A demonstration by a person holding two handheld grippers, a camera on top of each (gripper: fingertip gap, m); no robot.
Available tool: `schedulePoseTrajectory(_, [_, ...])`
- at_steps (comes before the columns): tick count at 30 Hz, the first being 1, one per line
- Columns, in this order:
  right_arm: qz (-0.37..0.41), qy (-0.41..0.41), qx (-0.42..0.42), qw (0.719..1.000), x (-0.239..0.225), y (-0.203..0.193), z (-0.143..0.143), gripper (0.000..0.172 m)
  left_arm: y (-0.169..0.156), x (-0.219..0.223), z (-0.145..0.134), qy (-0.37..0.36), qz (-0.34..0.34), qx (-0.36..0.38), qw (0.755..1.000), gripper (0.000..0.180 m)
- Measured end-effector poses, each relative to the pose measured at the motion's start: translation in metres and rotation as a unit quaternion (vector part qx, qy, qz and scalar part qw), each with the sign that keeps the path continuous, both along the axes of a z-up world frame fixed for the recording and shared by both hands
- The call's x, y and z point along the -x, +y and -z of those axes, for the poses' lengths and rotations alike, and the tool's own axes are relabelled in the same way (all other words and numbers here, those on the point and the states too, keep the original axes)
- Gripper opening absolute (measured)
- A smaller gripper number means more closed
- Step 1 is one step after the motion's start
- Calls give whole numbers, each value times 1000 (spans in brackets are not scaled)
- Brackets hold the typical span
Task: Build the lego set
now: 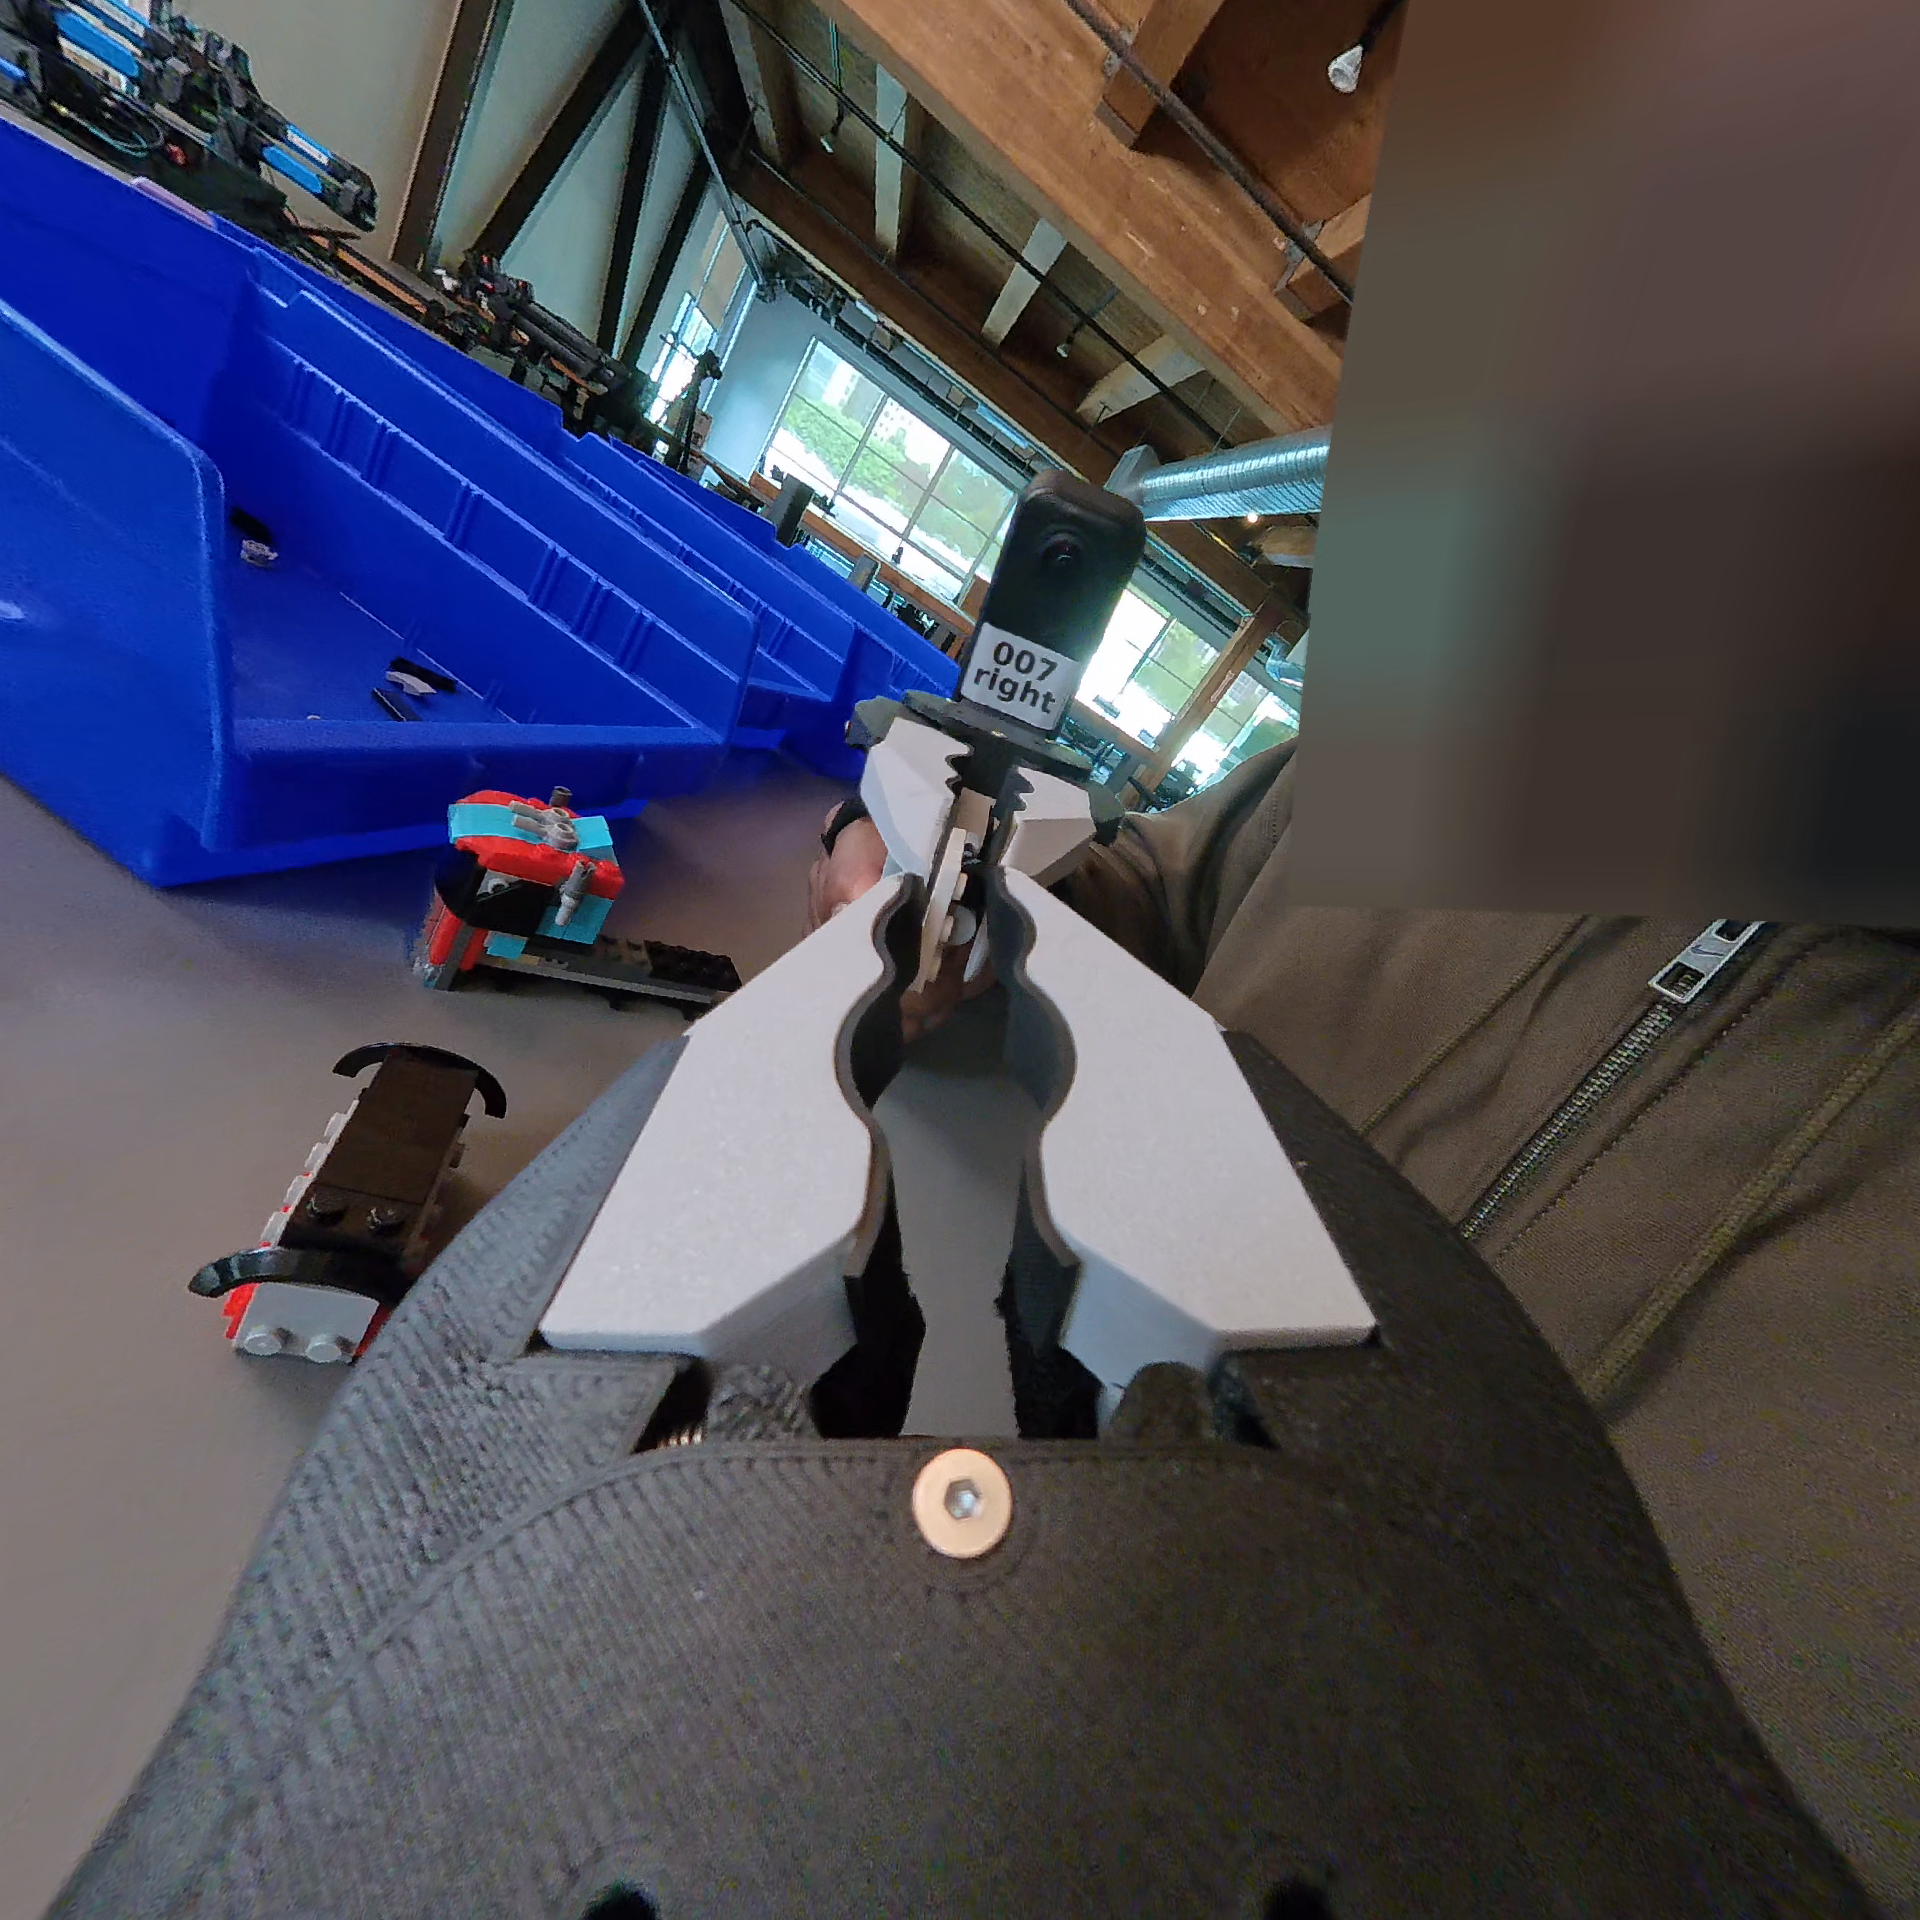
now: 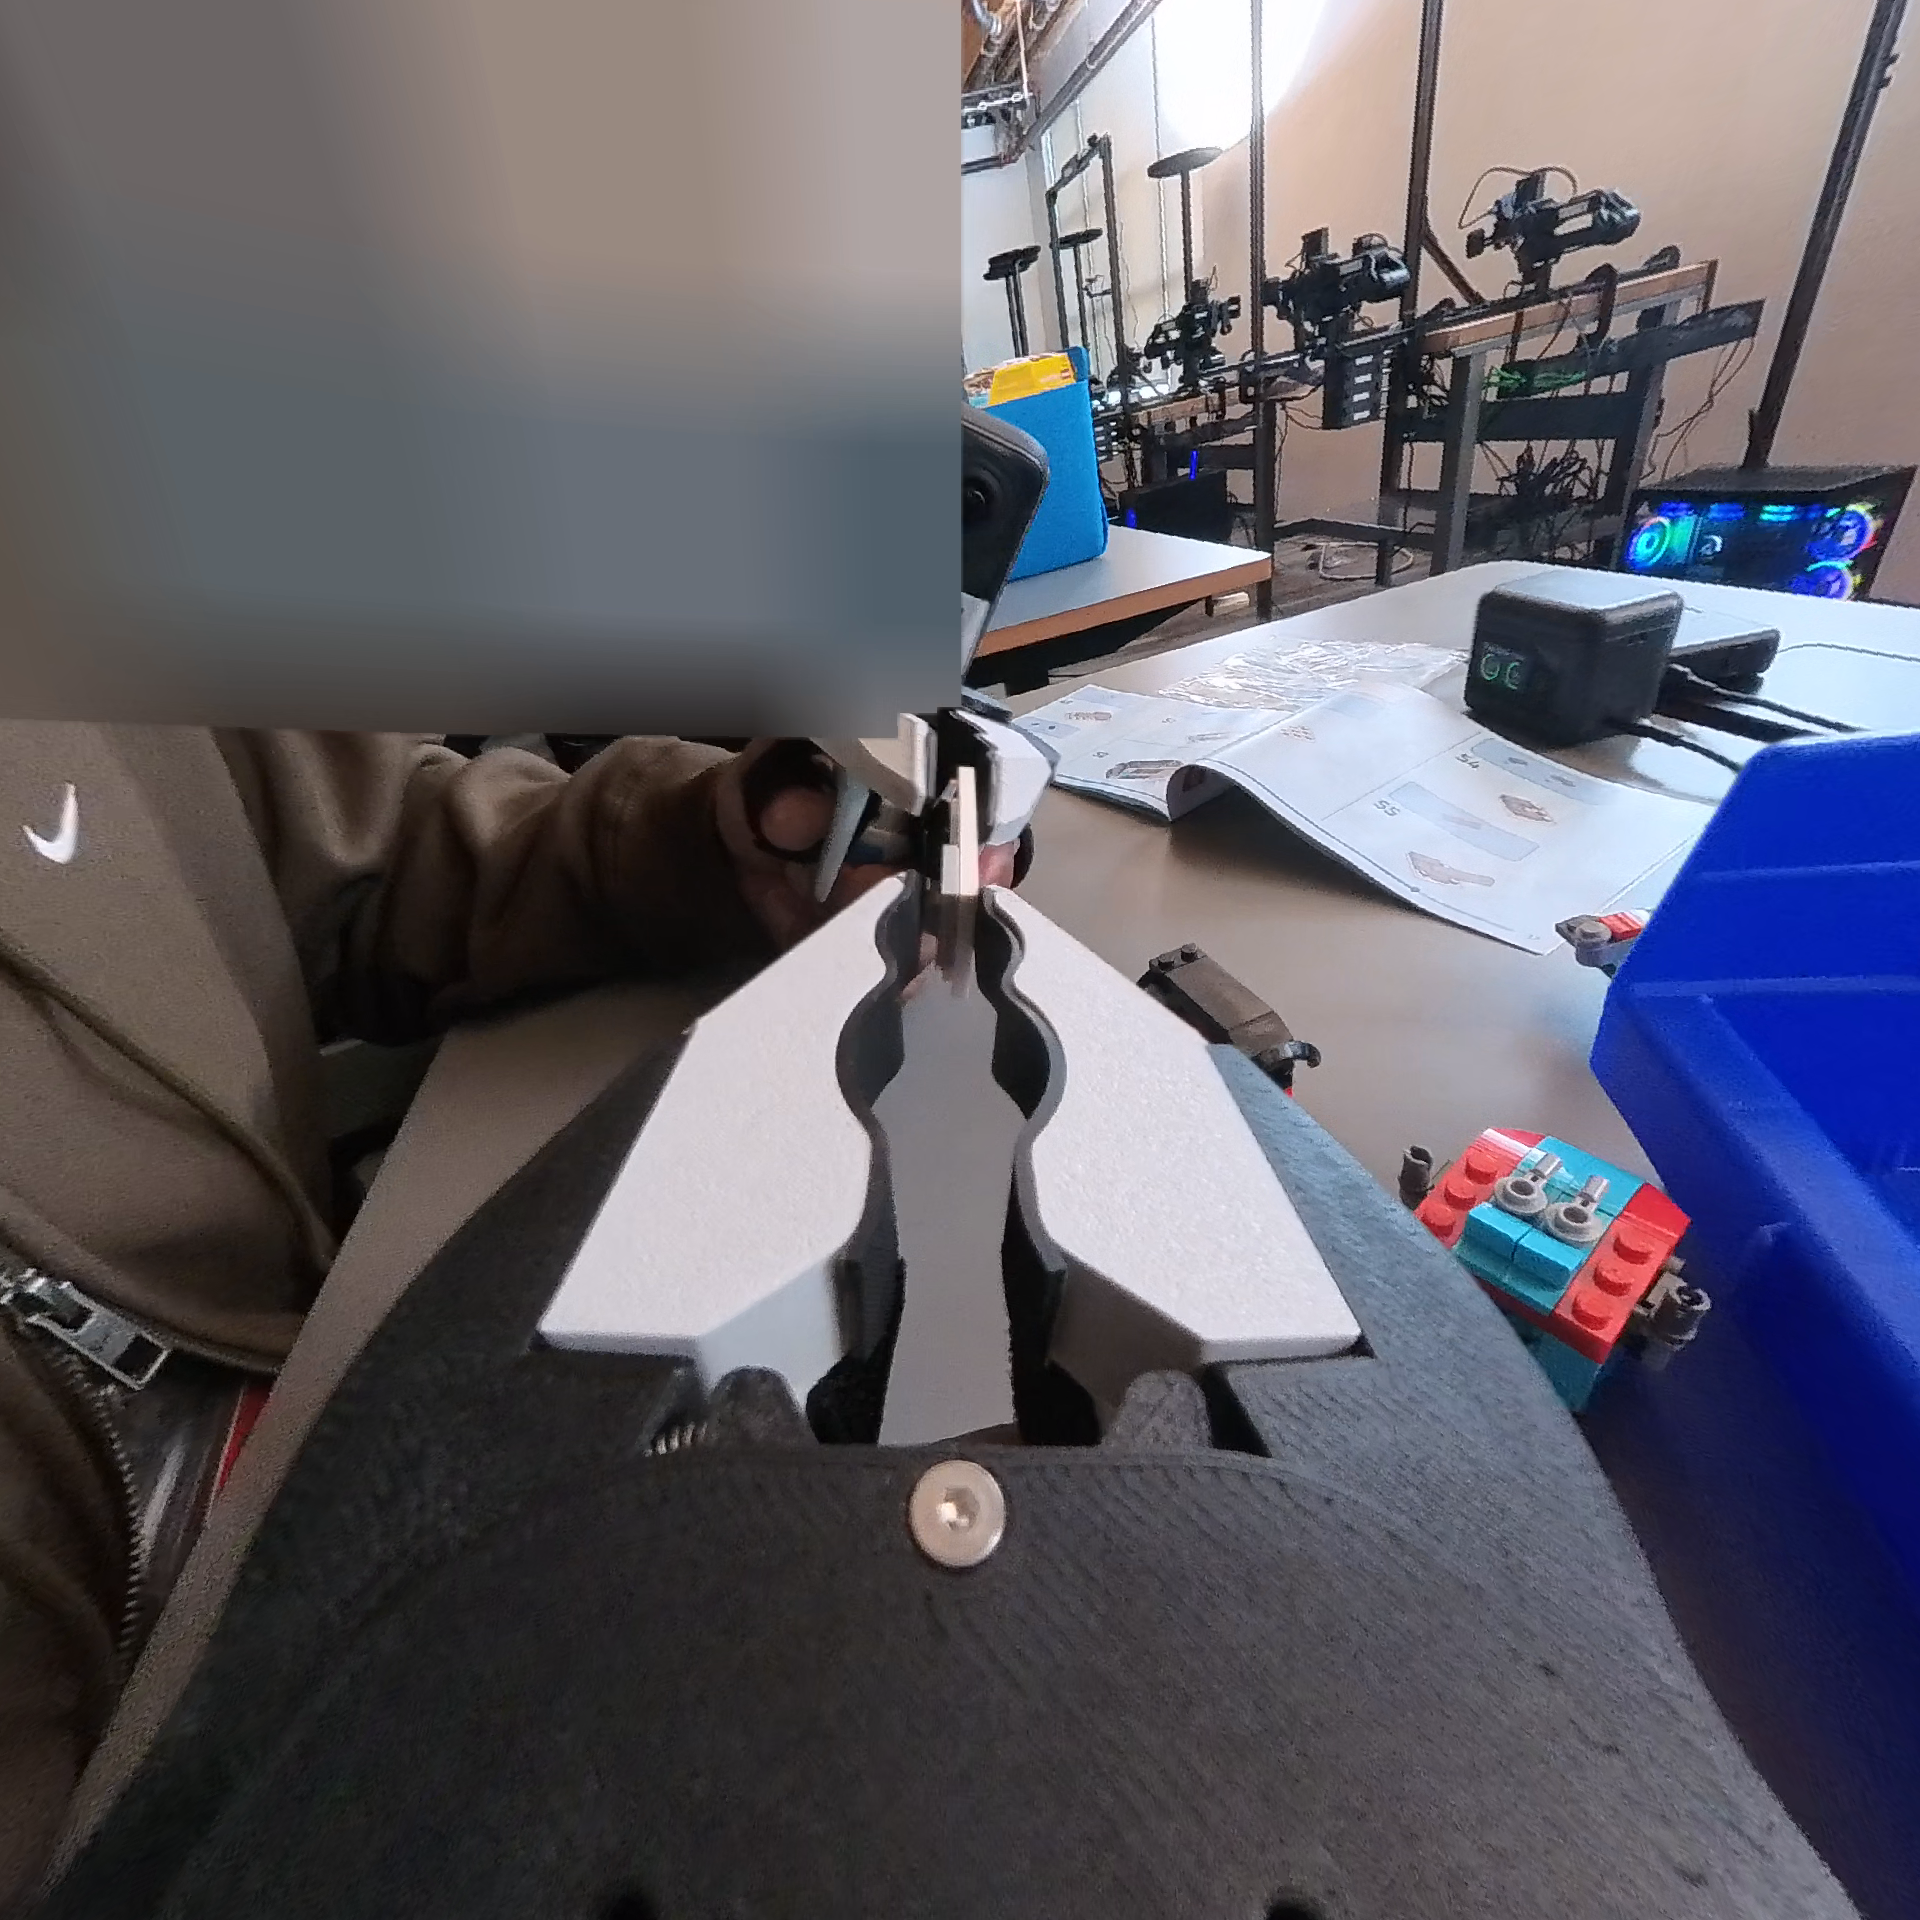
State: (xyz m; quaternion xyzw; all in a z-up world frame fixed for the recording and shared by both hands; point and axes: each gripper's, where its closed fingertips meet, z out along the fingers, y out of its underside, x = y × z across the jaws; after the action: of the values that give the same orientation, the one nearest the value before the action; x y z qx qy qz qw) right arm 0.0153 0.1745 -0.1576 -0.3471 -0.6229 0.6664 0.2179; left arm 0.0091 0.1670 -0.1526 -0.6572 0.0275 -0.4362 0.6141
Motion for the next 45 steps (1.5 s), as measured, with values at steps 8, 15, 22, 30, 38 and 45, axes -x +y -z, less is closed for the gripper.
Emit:
schedulePoseTrajectory(8, [2,7,-2,1000,-1,-1,0,10,1,1,0,-2,-6,-2,1000,11])
schedulePoseTrajectory(15, [1,22,-17,1000,-3,-3,-2,10,-1,-2,-3,-26,12,-1,1000,10])
schedulePoseTrajectory(22, [7,27,-23,999,-2,-3,-2,10,0,-1,-3,-38,12,5,999,10])
schedulePoseTrajectory(30, [8,28,-21,999,-2,-3,-2,10,1,-1,-3,-42,8,8,999,9])
schedulePoseTrajectory(38, [7,32,-28,999,-3,-5,-2,11,1,-1,-3,-64,19,16,998,9])
schedulePoseTrajectory(45, [13,33,-35,999,-2,-4,-1,11,2,0,-2,-67,11,22,997,9])
